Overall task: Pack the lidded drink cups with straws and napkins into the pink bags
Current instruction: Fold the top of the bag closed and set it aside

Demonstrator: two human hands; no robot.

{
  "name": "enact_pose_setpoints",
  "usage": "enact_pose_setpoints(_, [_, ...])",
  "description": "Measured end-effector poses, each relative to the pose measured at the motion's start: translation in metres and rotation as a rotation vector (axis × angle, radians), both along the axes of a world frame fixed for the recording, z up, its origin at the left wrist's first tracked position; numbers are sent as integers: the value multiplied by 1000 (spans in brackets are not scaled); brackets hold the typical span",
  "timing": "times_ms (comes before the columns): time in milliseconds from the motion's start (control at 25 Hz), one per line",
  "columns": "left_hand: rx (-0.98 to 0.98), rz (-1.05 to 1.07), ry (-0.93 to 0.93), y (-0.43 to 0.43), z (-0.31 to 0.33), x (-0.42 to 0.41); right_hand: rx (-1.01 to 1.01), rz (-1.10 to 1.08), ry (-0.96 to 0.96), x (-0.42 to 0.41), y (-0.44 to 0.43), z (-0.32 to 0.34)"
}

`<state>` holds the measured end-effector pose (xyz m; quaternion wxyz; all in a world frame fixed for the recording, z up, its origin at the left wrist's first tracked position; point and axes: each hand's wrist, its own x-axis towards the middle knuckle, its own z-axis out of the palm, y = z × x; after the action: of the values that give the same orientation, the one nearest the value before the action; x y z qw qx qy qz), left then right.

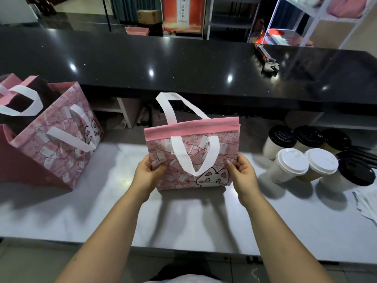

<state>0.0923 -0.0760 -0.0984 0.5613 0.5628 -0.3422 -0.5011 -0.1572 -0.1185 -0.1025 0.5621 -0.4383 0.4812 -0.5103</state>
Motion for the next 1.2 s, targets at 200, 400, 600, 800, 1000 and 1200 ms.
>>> enact_pose_setpoints(200, [-6, 40, -54, -2, 3, -4, 9, 1, -1, 6, 3, -10])
enact_pose_setpoints(400, [34, 83, -184, 13, -15, 17, 51, -3, 100, -23, 6, -24])
enact_pose_setpoints(600, [120, 190, -227, 14, -28, 16, 117, -80, 207, -17, 5, -34])
enact_pose_setpoints(800, [187, 205, -340, 24, -45, 11, 141, -67, 276, -20, 13, -44])
enact_pose_setpoints(1000, [251, 225, -321, 19, -50, 10, 191, -79, 330, -19, 6, -48])
enact_pose_setpoints(1200, [140, 294, -230, 29, -40, 12, 76, -111, 201, -23, -3, -41])
